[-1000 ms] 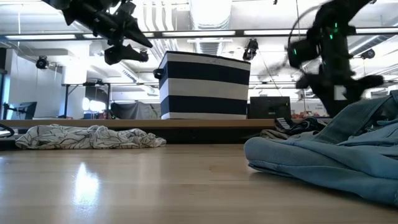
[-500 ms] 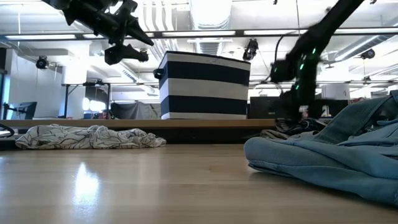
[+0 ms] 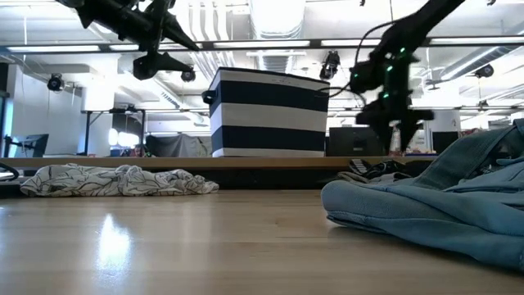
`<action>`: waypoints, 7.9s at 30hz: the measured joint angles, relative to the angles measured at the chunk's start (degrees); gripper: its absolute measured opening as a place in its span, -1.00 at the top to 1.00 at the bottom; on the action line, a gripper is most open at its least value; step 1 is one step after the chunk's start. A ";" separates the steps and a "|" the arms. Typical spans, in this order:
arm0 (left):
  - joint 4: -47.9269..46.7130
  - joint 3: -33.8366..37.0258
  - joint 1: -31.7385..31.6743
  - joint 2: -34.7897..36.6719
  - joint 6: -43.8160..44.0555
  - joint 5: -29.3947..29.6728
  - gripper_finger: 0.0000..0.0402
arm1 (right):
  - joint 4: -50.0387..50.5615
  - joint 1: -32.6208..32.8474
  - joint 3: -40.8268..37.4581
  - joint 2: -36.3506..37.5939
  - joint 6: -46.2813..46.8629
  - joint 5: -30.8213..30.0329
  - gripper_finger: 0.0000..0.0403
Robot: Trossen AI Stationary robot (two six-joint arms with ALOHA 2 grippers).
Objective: Fold Laundry from Bin
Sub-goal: Stack the folded blue boxer on top of the folded brown shorts
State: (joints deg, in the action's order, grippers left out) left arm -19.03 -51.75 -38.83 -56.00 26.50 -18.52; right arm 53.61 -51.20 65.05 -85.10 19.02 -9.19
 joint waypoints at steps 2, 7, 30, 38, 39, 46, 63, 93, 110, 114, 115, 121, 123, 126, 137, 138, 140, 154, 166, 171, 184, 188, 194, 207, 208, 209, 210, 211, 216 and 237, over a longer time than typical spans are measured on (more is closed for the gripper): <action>0.24 0.00 0.00 -0.09 -0.01 0.00 -0.15 | 2.71 0.82 -3.45 3.35 2.56 -0.20 -0.07; 3.58 0.00 0.00 -0.92 -0.43 0.09 -0.15 | 2.71 2.34 -14.20 8.40 5.37 -2.30 -0.07; 4.68 0.00 0.00 -1.39 -1.54 -0.03 -0.15 | 10.12 1.55 -21.03 20.72 7.24 13.10 -0.06; 4.70 0.00 0.00 -1.36 -1.53 -0.04 -0.15 | 3.06 1.53 -25.97 19.39 7.62 17.87 0.29; 4.70 0.00 0.00 -1.36 -1.52 -0.04 -0.15 | 1.94 1.54 -26.31 19.30 7.62 20.05 0.38; 4.92 0.00 0.00 -1.36 -1.58 -0.07 -0.15 | 7.61 1.47 -21.59 20.17 13.28 29.28 0.91; 4.79 0.00 0.09 -1.36 -3.36 -0.11 -0.15 | 28.68 2.95 -15.98 23.08 20.45 17.09 0.71; -1.86 0.00 0.09 1.74 -3.23 -0.50 -0.15 | 12.77 4.24 11.18 -13.60 -33.18 -2.12 -0.03; -5.56 0.00 0.09 5.00 -1.73 -0.01 -0.15 | 20.39 3.42 17.59 -29.79 -49.25 0.12 0.29; -5.55 0.00 0.09 5.00 -1.73 0.00 -0.15 | 20.20 3.43 18.35 -29.54 -48.55 0.03 0.82; -5.54 0.00 0.09 5.00 -1.73 0.00 -0.15 | 20.12 3.56 18.60 -28.81 -48.42 0.07 0.87; -5.51 0.00 0.09 5.00 -1.73 0.07 -0.15 | 20.02 4.22 19.38 -20.54 -49.09 0.12 0.95; -5.50 0.00 0.09 4.97 -1.84 0.11 -0.15 | 17.38 4.13 18.93 -18.19 -50.10 0.16 0.95; -5.50 0.00 0.09 4.89 -1.92 0.15 -0.15 | 11.46 3.05 18.46 -16.63 -50.39 0.12 0.95; -5.50 0.00 0.09 5.13 -1.53 0.13 -0.15 | 13.26 2.18 18.71 -17.21 -44.46 -1.42 0.56; -5.50 0.00 0.09 5.13 -1.53 0.13 -0.15 | 15.26 2.18 18.97 -16.67 -42.66 -2.42 0.48; -5.50 0.01 0.09 5.13 -1.53 0.13 -0.15 | 19.98 2.14 19.17 -14.52 -36.60 -2.83 0.31; -5.52 0.00 0.11 5.13 -3.49 0.07 -0.15 | 21.79 0.52 -3.63 1.03 -0.19 5.68 0.12; -5.59 0.02 0.11 5.11 -6.27 0.02 -0.15 | 15.92 0.52 -13.23 4.17 5.41 20.67 0.92; -6.52 0.01 0.11 5.11 -6.29 0.00 -0.15 | 15.92 0.68 -9.72 10.76 9.40 33.10 0.95; -7.10 0.01 0.11 5.11 -6.51 -0.01 -0.15 | 23.89 0.68 -15.39 16.37 9.49 21.36 0.71; -7.10 0.02 0.11 5.11 -6.51 0.00 -0.15 | 24.40 0.67 -13.02 16.35 9.50 21.12 0.43; -7.08 0.02 0.11 5.11 -5.54 -0.01 -0.15 | 24.04 0.63 -4.46 16.22 10.17 15.20 0.20; -7.10 0.00 0.11 5.14 -4.37 -0.04 -0.15 | 15.51 0.20 -13.68 2.79 6.45 1.17 0.95; -7.08 0.00 0.13 5.17 -4.37 -0.04 -0.15 | 15.54 0.17 -13.83 1.78 6.42 -0.65 0.95; -7.10 0.00 0.13 5.18 -4.35 -0.04 -0.15 | 15.49 0.18 -13.79 1.13 5.96 -1.49 0.95; -7.10 0.00 0.13 5.18 -4.35 -0.04 -0.15 | 15.37 0.22 -13.46 0.69 5.40 -1.45 0.95; -7.12 0.01 0.13 5.18 -4.33 -0.04 -0.15 | 15.63 0.32 -12.78 0.45 4.80 -1.33 0.95; -7.12 0.02 0.11 5.22 -3.93 -0.04 -0.15 | 20.88 0.25 -6.08 2.54 3.63 -1.41 0.94; -7.08 0.00 0.11 5.28 -3.24 -0.02 -0.15 | -8.31 1.41 -5.35 -2.71 0.58 10.71 0.95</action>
State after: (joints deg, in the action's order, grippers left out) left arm -26.11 -51.75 -38.72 -50.72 23.26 -18.55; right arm 45.29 -49.79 59.70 -87.81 19.60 1.52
